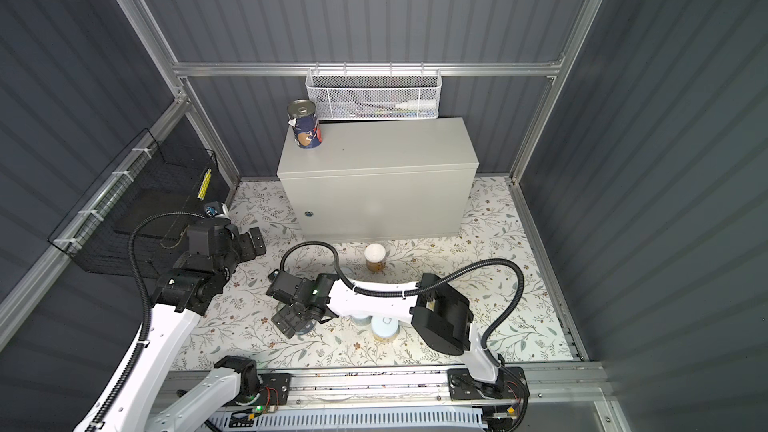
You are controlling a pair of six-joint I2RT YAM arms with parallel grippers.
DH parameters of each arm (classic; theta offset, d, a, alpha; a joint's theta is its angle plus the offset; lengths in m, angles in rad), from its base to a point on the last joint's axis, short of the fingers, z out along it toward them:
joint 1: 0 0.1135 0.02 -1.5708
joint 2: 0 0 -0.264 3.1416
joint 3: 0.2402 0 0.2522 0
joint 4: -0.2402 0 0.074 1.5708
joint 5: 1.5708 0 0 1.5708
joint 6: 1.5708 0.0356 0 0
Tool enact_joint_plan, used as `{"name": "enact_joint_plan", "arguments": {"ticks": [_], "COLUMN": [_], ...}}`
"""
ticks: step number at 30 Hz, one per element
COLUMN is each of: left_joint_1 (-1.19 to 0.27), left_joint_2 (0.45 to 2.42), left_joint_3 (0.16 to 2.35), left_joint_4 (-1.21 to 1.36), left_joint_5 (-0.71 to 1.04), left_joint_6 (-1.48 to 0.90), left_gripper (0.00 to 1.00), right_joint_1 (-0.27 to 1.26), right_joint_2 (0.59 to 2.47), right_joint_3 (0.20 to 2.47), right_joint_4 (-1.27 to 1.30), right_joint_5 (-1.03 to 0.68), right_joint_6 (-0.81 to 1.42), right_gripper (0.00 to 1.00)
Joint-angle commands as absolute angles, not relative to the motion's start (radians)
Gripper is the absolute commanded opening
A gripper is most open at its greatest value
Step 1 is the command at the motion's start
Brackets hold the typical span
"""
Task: Place and organize the canned foods onto the counter
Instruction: 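Lift the blue-labelled soup can off the table with the right gripper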
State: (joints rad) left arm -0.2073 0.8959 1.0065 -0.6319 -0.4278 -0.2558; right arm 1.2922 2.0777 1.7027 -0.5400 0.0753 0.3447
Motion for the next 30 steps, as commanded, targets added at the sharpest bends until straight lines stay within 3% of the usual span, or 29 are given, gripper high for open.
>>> {"name": "enact_joint_plan", "arguments": {"ticks": [1, 11, 30], "left_joint_1": [-0.199, -0.199, -0.200], "left_joint_2": [0.885, 0.895, 0.915], "left_joint_3": [0.995, 0.995, 0.999], "left_joint_4": [-0.631, -0.632, -0.635], "left_joint_5": [-0.444, -0.445, -0.436], "left_joint_6": [-0.265, -0.264, -0.261], "left_gripper": [1.00, 1.00, 1.00], "right_joint_1": [1.293, 1.281, 1.254], "right_joint_2": [2.097, 2.132, 2.100], "right_joint_3": [1.730, 1.764, 1.721], "right_joint_4": [-0.571, -0.605, -0.563], "right_joint_5": [0.085, 0.071, 0.036], "right_joint_6": [0.334, 0.344, 0.354], "right_gripper": [0.99, 0.83, 0.70]}}
